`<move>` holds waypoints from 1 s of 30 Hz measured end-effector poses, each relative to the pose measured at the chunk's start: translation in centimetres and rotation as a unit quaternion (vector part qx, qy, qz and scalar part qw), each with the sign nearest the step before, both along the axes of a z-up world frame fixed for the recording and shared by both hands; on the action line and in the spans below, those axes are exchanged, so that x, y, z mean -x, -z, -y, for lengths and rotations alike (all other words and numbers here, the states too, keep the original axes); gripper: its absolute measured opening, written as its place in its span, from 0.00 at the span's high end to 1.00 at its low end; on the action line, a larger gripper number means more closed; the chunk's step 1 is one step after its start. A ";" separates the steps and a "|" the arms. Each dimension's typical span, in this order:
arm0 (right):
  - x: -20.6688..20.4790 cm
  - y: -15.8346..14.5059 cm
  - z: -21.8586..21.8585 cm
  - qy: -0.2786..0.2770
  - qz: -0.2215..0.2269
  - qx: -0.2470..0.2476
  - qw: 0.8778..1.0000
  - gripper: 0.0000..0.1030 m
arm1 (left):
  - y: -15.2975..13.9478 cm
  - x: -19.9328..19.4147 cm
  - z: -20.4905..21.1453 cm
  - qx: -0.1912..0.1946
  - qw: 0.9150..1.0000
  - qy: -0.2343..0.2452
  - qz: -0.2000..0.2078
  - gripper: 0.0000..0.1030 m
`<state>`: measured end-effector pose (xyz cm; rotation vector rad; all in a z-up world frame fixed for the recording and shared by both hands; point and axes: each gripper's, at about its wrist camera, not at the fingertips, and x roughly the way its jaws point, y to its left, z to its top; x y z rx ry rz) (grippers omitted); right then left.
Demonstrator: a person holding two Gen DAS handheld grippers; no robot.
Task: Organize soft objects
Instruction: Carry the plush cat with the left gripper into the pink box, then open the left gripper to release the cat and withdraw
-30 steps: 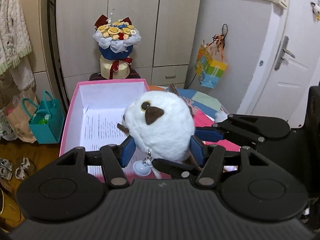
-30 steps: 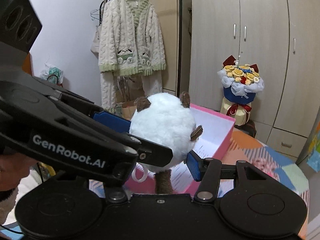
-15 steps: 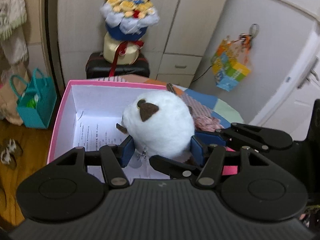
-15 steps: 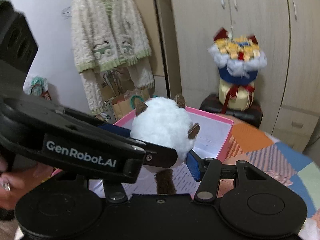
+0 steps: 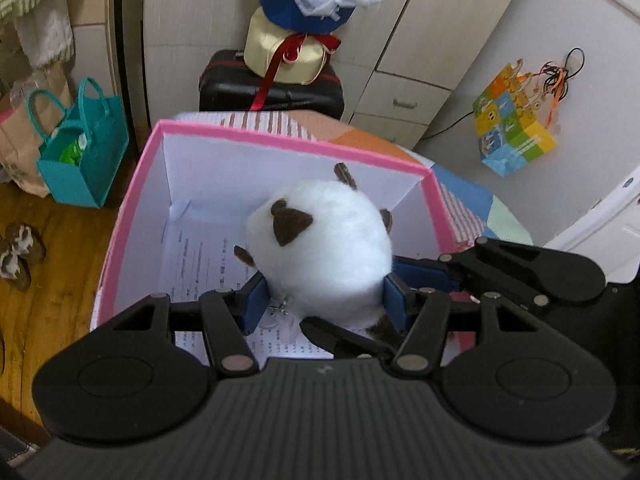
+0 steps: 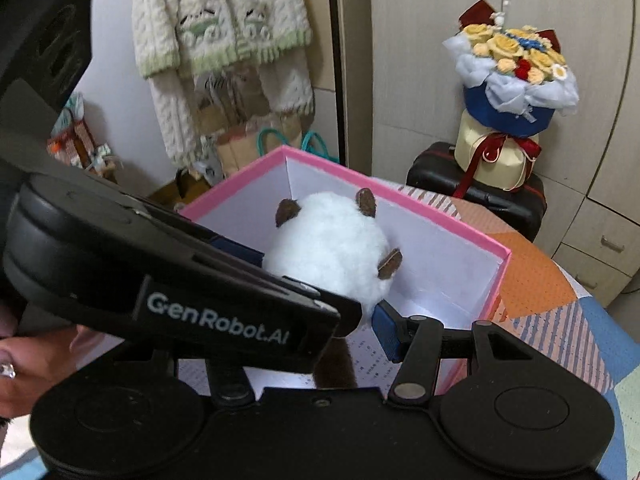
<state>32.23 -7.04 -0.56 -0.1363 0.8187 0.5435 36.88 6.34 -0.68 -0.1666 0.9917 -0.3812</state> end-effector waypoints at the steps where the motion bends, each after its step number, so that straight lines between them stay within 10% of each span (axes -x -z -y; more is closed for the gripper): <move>1: -0.2 0.1 -0.1 -0.001 -0.003 0.005 1.000 0.43 | 0.2 -0.2 0.1 -0.001 1.000 0.000 -0.002 0.43; 13: -0.6 0.7 -0.5 0.023 0.000 0.040 0.999 0.38 | 1.6 -0.8 0.3 -0.012 1.000 -0.006 -0.013 0.40; 30: 7.7 -4.3 1.4 -0.007 0.049 0.054 0.997 0.35 | -6.5 8.0 -1.0 -0.099 0.990 0.047 0.094 0.24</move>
